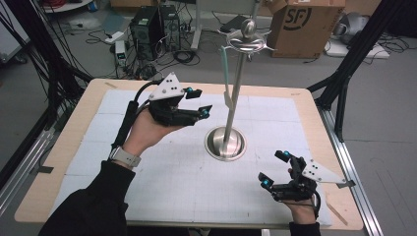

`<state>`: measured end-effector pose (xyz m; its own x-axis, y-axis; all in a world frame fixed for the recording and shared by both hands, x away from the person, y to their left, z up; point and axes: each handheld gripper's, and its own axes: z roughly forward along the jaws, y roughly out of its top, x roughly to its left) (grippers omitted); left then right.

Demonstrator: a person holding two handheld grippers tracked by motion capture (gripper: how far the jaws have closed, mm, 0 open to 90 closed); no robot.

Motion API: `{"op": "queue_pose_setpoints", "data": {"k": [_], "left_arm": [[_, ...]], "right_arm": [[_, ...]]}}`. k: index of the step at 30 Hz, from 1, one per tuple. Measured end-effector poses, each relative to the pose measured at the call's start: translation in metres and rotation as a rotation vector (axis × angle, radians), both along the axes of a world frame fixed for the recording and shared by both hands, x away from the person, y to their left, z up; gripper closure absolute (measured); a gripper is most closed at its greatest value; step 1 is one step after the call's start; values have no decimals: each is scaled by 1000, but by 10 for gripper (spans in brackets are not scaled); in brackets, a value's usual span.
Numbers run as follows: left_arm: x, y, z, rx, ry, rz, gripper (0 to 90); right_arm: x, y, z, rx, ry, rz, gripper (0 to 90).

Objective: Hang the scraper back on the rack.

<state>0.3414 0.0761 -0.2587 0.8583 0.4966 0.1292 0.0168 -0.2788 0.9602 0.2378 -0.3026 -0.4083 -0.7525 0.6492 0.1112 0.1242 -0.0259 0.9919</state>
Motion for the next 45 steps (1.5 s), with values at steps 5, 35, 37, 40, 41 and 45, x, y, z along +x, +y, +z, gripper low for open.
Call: {"op": "queue_pose_setpoints", "data": {"k": [5,35,37,40,41,45], "left_arm": [[-8,13,-11,-54,25,-49,229],[-68,123,-84,-149,7,58,17],[-71,130,-91,-129,26,80,17],[-76,140,-104,-138,36,104,17],[-77,144,-108,-156,36,107,17],[-84,162,-123,-182,43,154,17]], "right_arm": [[-1,-3,0,2,3,-4,11],[4,8,-1,-10,9,12,11],[4,10,-1,-8,15,12,11],[5,12,-1,-16,6,17,11],[6,13,-1,-15,8,20,11],[7,14,-2,-19,8,20,11]]}}
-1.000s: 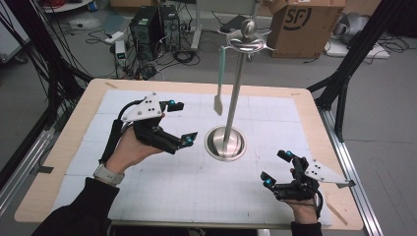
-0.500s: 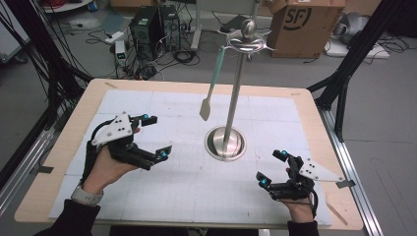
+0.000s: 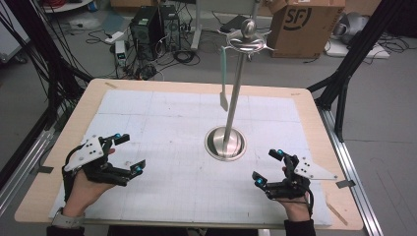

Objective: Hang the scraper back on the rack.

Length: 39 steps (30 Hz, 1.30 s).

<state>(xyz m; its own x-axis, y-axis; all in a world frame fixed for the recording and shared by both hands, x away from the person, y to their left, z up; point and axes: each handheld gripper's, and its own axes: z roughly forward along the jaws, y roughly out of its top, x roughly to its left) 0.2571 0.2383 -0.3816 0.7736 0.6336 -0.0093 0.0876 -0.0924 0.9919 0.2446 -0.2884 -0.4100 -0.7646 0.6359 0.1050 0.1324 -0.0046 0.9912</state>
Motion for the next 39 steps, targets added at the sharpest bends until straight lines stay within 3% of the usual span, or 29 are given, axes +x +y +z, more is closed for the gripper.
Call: {"op": "queue_pose_setpoints", "data": {"k": [2,10,13,16,19,24,30,35,39], "left_arm": [[-7,11,-8,-4,0,30,17],[-30,48,-30,-119,18,101,17],[-32,53,-34,-87,20,118,17],[-36,58,-39,-96,12,136,17],[-40,66,-44,-77,6,159,17],[-44,82,-47,-113,6,204,17],[-45,79,-45,-144,6,177,17],[-44,70,-46,-93,-5,173,17],[-42,68,-47,-95,4,178,17]], "right_arm": [[0,0,0,4,-2,-1,11],[0,1,-2,-2,-1,-14,11],[1,3,-3,-8,4,-16,11],[1,5,-5,-11,9,-19,11],[1,6,-6,-7,-2,-36,11],[0,1,-13,9,-2,-56,11],[-4,-14,-25,2,-22,-9,11],[-4,-15,-23,27,-28,-7,11],[-3,-12,-24,9,-19,2,11]]}}
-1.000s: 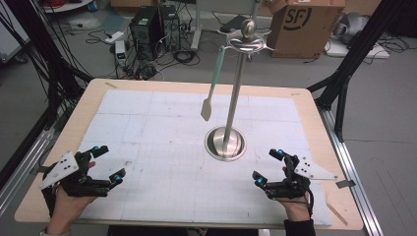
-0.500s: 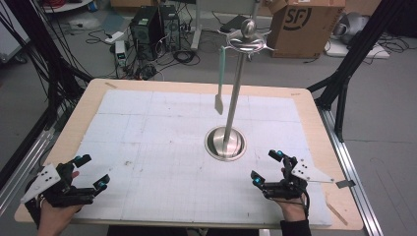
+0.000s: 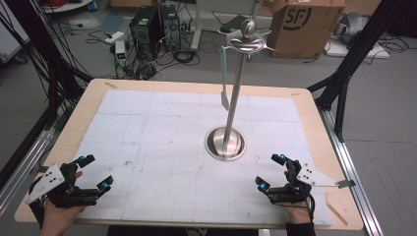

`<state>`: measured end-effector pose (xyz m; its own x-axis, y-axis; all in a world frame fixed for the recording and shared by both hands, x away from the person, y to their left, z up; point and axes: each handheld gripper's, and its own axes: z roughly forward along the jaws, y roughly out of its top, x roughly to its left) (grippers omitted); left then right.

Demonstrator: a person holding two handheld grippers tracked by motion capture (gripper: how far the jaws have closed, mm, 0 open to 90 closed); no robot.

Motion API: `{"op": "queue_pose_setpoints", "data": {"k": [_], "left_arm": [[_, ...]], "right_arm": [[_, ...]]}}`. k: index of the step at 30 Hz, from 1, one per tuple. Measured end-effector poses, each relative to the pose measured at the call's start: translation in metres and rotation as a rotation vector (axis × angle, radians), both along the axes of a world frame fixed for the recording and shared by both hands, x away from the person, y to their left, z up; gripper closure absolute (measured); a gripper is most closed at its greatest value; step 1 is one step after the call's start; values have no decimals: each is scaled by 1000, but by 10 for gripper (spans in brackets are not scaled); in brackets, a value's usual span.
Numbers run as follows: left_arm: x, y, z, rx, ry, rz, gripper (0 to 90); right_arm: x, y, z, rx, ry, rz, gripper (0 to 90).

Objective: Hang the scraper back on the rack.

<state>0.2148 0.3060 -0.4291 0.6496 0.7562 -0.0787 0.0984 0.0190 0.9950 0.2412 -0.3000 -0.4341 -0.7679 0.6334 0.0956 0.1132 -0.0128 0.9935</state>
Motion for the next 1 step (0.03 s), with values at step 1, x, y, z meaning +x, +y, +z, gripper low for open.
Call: {"op": "queue_pose_setpoints", "data": {"k": [1], "left_arm": [[1,0,0,5,0,-2,17]], "right_arm": [[0,1,0,2,6,3,11]]}}
